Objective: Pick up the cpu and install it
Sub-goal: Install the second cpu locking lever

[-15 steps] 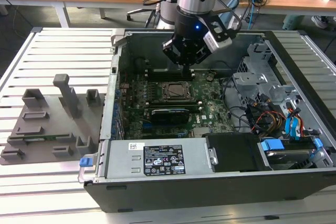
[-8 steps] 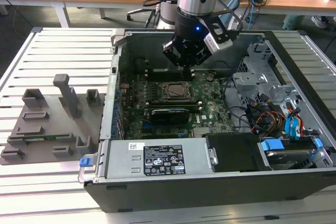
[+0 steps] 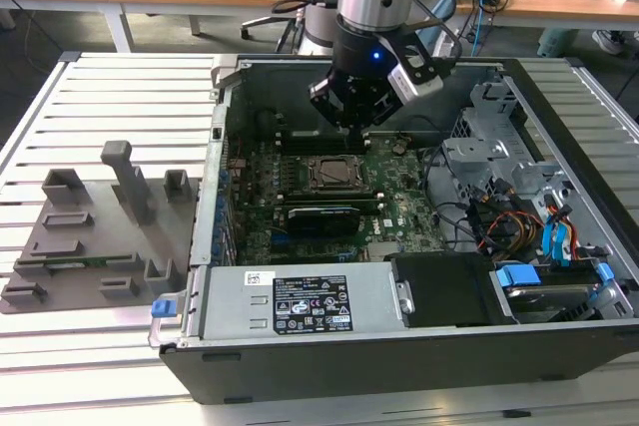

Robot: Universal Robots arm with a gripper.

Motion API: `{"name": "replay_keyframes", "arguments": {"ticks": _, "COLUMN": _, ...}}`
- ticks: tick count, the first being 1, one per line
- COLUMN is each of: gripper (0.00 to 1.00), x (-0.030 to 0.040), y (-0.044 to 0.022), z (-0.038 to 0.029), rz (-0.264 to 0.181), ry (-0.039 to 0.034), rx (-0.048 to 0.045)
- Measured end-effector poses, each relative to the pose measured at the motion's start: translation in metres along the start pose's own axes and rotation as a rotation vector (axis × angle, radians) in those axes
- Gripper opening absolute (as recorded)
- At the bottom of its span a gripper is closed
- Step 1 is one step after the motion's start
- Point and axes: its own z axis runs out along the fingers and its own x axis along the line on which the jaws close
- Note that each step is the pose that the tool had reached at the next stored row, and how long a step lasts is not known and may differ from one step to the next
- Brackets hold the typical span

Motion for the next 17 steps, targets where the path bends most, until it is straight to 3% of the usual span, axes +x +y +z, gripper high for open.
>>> {"name": "replay_keyframes", "arguments": {"ticks": 4, "gripper": 0.11, "x": 0.0002, "y": -0.002, "z": 0.0005, "rz": 0.0, "ry": 0.0, "rx": 0.0002}}
{"name": "replay_keyframes", "arguments": {"ticks": 6, "gripper": 0.11, "x": 0.0024, "y": -0.0082, "z": 0.0014, "rz": 0.0, "ry": -0.0002, "rx": -0.0028}}
{"name": "replay_keyframes", "arguments": {"ticks": 7, "gripper": 0.11, "x": 0.0034, "y": -0.0119, "z": 0.0019, "rz": 0.0, "ry": -0.0005, "rx": -0.0091}}
{"name": "replay_keyframes", "arguments": {"ticks": 9, "gripper": 0.11, "x": 0.0045, "y": -0.0162, "z": 0.0026, "rz": 0.0, "ry": -0.0018, "rx": -0.0299}}
{"name": "replay_keyframes", "arguments": {"ticks": 11, "gripper": 0.11, "x": 0.0059, "y": -0.023, "z": 0.0036, "rz": -0.001, "ry": -0.004, "rx": -0.0647}}
{"name": "replay_keyframes", "arguments": {"ticks": 14, "gripper": 0.11, "x": 0.0077, "y": -0.0342, "z": 0.0056, "rz": -0.001, "ry": -0.0065, "rx": -0.1048}}
{"name": "replay_keyframes", "arguments": {"ticks": 17, "gripper": 0.11, "x": 0.0083, "y": -0.0409, "z": 0.0084, "rz": -0.001, "ry": -0.0079, "rx": -0.1287}}
